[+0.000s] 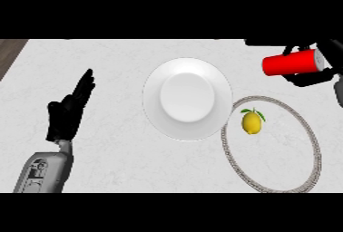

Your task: Pick the can from the placemat and place it in the plate

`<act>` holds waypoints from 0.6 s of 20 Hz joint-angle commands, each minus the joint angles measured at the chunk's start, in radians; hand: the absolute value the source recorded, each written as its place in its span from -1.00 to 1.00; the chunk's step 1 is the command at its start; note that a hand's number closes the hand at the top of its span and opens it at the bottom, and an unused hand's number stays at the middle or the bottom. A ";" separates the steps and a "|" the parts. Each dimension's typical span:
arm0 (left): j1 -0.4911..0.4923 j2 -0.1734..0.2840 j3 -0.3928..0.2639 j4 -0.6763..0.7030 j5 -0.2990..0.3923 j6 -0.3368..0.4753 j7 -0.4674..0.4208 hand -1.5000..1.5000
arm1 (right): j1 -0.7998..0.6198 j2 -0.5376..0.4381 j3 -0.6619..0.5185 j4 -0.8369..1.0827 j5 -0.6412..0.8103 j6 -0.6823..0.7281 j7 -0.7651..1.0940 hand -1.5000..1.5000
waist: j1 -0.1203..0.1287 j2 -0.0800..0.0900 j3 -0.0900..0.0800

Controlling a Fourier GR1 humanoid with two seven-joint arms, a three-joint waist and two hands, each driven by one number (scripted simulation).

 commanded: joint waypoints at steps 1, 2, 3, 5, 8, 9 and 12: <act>-0.032 0.005 0.021 -0.007 0.011 0.002 0.034 0.00 | -0.019 0.077 0.029 -0.094 -0.043 0.097 0.066 1.00 | -0.008 -0.002 -0.001; 0.019 0.023 0.023 0.019 0.017 -0.033 -0.039 0.00 | -0.046 0.082 0.029 -0.065 -0.051 0.115 0.051 1.00 | -0.001 0.000 -0.001; -0.033 0.011 0.028 0.028 0.006 -0.006 0.005 0.00 | -0.014 0.097 0.038 -0.118 -0.057 0.134 0.092 1.00 | -0.009 -0.001 0.000; -0.024 -0.001 0.012 0.000 -0.009 0.009 0.017 0.00 | -0.022 0.184 0.081 -0.140 -0.032 0.115 0.190 1.00 | -0.006 -0.002 0.000; 0.046 -0.019 -0.011 -0.026 -0.021 0.007 -0.032 0.00 | -0.043 0.218 0.094 -0.199 -0.055 0.184 0.275 1.00 | -0.006 -0.003 0.000; -0.021 -0.005 0.010 -0.019 -0.004 0.003 0.039 0.00 | -0.037 0.284 0.132 -0.258 -0.036 0.159 0.343 1.00 | -0.011 -0.004 -0.001; -0.013 -0.009 0.016 0.052 -0.007 -0.007 -0.032 0.00 | -0.037 0.339 0.172 -0.188 -0.001 0.116 0.309 1.00 | -0.005 0.001 0.000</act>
